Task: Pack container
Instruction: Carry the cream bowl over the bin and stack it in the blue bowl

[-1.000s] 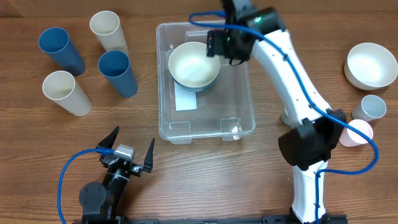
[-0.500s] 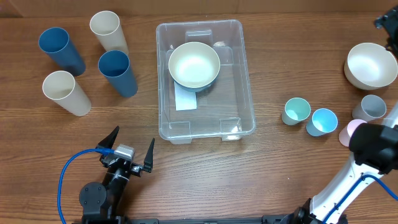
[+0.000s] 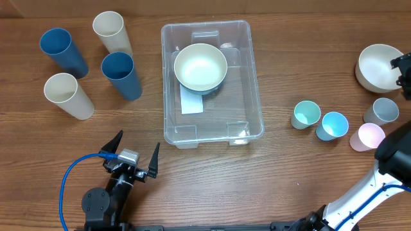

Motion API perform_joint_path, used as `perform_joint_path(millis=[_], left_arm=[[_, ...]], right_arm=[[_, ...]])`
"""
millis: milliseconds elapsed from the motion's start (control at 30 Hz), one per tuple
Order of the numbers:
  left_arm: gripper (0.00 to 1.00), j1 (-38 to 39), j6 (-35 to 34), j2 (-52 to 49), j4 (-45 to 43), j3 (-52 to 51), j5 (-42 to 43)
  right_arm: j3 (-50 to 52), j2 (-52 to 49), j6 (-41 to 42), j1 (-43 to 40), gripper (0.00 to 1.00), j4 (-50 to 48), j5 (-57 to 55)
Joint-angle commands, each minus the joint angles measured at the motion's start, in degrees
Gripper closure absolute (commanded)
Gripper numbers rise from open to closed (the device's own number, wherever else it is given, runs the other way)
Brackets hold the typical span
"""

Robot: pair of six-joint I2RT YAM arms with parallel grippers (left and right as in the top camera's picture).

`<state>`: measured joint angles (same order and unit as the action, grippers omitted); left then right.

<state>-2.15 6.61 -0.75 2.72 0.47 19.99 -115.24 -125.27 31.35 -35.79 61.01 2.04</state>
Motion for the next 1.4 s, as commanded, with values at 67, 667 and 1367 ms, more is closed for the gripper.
perform_joint_path(millis=[67, 667, 1367], left_arm=[[0.00, -0.5, 0.5, 0.5, 0.0, -0.2, 0.8], [0.00, -0.5, 0.5, 0.5, 0.0, -0.2, 0.8], [0.00, -0.5, 0.5, 0.5, 0.0, -0.2, 0.8]], right_arm=[[1.2, -3.6, 1.7, 0.0, 0.22, -3.1, -1.6], [1.3, -7.7, 1.7, 0.0, 0.96, -6.3, -3.4], [-28.8, 5.5, -7.4, 31.5, 0.96, 15.8, 10.0]])
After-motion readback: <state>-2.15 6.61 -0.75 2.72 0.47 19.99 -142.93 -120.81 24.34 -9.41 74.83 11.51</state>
